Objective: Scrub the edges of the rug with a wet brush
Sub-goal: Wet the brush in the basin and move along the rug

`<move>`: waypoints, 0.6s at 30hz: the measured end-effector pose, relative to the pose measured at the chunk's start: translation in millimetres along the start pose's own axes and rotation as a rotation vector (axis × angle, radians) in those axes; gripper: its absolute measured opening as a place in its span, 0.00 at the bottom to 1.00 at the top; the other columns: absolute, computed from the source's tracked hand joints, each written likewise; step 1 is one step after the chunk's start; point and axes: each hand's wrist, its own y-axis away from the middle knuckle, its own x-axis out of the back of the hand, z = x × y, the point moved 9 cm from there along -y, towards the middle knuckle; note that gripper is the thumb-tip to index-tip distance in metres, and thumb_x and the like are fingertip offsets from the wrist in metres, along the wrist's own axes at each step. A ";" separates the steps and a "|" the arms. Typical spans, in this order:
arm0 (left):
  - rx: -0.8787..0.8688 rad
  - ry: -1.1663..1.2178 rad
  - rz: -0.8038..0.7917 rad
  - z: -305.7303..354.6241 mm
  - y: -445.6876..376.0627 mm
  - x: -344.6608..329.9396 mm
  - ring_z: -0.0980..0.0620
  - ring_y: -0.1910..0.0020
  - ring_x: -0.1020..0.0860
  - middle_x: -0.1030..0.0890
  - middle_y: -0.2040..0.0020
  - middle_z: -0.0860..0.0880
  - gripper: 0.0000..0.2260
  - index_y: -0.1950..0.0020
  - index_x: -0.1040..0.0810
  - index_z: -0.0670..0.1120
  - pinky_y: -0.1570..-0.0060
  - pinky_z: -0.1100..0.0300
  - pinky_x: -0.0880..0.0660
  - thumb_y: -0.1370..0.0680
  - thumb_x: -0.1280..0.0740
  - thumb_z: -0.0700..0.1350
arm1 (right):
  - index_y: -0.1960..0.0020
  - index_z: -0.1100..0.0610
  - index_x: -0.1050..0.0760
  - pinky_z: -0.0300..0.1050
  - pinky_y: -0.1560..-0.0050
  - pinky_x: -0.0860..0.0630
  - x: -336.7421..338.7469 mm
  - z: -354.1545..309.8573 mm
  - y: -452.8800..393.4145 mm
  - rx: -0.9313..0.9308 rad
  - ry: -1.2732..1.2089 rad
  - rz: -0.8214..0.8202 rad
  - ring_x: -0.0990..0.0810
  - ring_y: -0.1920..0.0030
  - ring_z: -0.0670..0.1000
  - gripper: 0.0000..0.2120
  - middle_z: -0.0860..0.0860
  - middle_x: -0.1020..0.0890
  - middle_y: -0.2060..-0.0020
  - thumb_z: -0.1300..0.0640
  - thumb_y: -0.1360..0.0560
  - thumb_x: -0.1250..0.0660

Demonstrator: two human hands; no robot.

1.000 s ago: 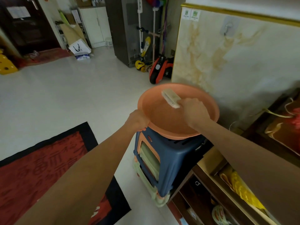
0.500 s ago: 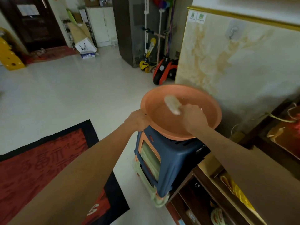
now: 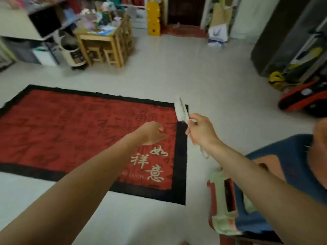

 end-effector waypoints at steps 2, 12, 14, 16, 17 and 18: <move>0.124 0.027 0.056 -99.4 35.1 27.1 0.46 0.36 0.25 0.24 0.33 0.45 0.19 0.30 0.27 0.42 0.37 0.55 0.30 0.18 0.37 0.49 | 0.42 0.55 0.25 0.39 0.77 0.35 -98.6 -31.9 2.8 0.051 0.029 -0.172 0.29 0.75 0.49 0.11 0.57 0.22 0.63 0.60 0.18 0.45; 0.559 0.125 0.178 -514.2 238.3 114.3 0.44 0.38 0.24 0.21 0.36 0.44 0.17 0.34 0.23 0.43 0.38 0.52 0.27 0.21 0.35 0.49 | 0.53 0.58 0.28 0.41 0.80 0.33 -503.7 -170.2 77.4 0.182 0.128 -0.654 0.30 0.79 0.52 0.10 0.56 0.23 0.70 0.65 0.19 0.47; 0.599 0.151 0.184 -559.5 266.4 125.5 0.45 0.38 0.24 0.21 0.36 0.45 0.17 0.33 0.24 0.44 0.38 0.53 0.27 0.21 0.35 0.48 | 0.52 0.57 0.27 0.39 0.82 0.35 -557.8 -192.5 89.1 0.204 0.148 -0.703 0.30 0.80 0.51 0.10 0.56 0.23 0.70 0.64 0.19 0.46; 0.627 0.137 0.165 -604.8 283.5 135.1 0.45 0.39 0.24 0.21 0.37 0.46 0.16 0.34 0.24 0.44 0.39 0.53 0.27 0.20 0.36 0.47 | 0.49 0.55 0.26 0.39 0.81 0.35 -612.0 -215.4 93.3 0.225 0.158 -0.750 0.30 0.80 0.51 0.10 0.56 0.22 0.69 0.64 0.19 0.45; 0.643 0.136 0.152 -622.3 286.2 136.5 0.44 0.38 0.24 0.21 0.37 0.46 0.16 0.33 0.25 0.44 0.39 0.53 0.28 0.20 0.36 0.47 | 0.47 0.54 0.26 0.39 0.81 0.34 -631.0 -222.5 91.4 0.237 0.167 -0.756 0.30 0.80 0.50 0.10 0.56 0.21 0.69 0.64 0.19 0.44; 0.645 0.132 0.147 -642.1 285.7 140.3 0.44 0.37 0.25 0.22 0.36 0.46 0.16 0.33 0.25 0.44 0.38 0.53 0.28 0.19 0.36 0.47 | 0.46 0.54 0.25 0.40 0.80 0.33 -653.2 -229.8 86.6 0.237 0.176 -0.766 0.29 0.79 0.50 0.10 0.56 0.21 0.68 0.63 0.19 0.44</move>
